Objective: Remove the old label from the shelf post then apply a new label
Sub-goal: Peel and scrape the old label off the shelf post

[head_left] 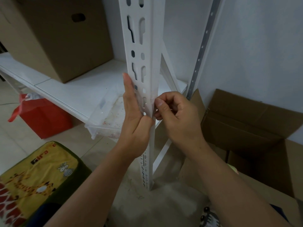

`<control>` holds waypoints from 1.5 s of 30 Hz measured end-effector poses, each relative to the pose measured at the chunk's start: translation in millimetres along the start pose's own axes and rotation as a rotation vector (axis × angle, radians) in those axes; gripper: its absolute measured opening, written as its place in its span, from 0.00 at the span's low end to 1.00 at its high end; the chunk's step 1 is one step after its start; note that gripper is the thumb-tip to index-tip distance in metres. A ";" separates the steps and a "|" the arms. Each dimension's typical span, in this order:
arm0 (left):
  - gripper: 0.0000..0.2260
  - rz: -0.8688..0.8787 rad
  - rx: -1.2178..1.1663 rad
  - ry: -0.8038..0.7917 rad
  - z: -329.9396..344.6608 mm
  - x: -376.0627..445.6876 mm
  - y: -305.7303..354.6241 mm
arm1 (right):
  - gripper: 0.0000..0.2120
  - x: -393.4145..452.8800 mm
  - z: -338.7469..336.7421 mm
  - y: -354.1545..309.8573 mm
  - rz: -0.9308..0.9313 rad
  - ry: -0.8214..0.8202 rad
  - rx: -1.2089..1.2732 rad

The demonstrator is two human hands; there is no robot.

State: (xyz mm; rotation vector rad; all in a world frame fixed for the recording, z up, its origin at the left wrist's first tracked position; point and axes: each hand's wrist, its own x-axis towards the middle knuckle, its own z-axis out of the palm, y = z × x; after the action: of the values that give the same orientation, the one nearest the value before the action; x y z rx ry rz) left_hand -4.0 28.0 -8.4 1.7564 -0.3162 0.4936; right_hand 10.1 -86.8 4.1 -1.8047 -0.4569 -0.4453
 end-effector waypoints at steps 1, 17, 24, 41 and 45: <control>0.42 -0.001 0.006 0.007 1.0 0.0 1.2 | 0.08 1.4 -1.0 -0.7 0.003 -0.016 -0.011; 0.42 -0.026 -0.001 -0.036 -2.4 -2.1 0.8 | 0.04 4.0 -2.7 -4.6 0.163 -0.009 0.185; 0.39 0.079 0.037 -0.046 -5.7 0.0 -1.2 | 0.05 14.2 -16.3 -11.1 0.242 -0.132 0.255; 0.45 0.179 0.300 -0.089 -20.2 4.4 -10.4 | 0.06 19.6 -9.5 -17.5 0.148 -0.072 -0.074; 0.48 0.159 0.374 -0.160 -30.5 5.8 -13.6 | 0.06 19.6 -10.9 -13.0 0.246 -0.112 0.106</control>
State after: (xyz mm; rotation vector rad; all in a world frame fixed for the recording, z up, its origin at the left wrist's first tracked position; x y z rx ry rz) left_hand 2.5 61.1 -11.4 2.1509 -0.5042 0.5534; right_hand 19.3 -92.3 27.8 -1.7610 -0.3239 -0.1474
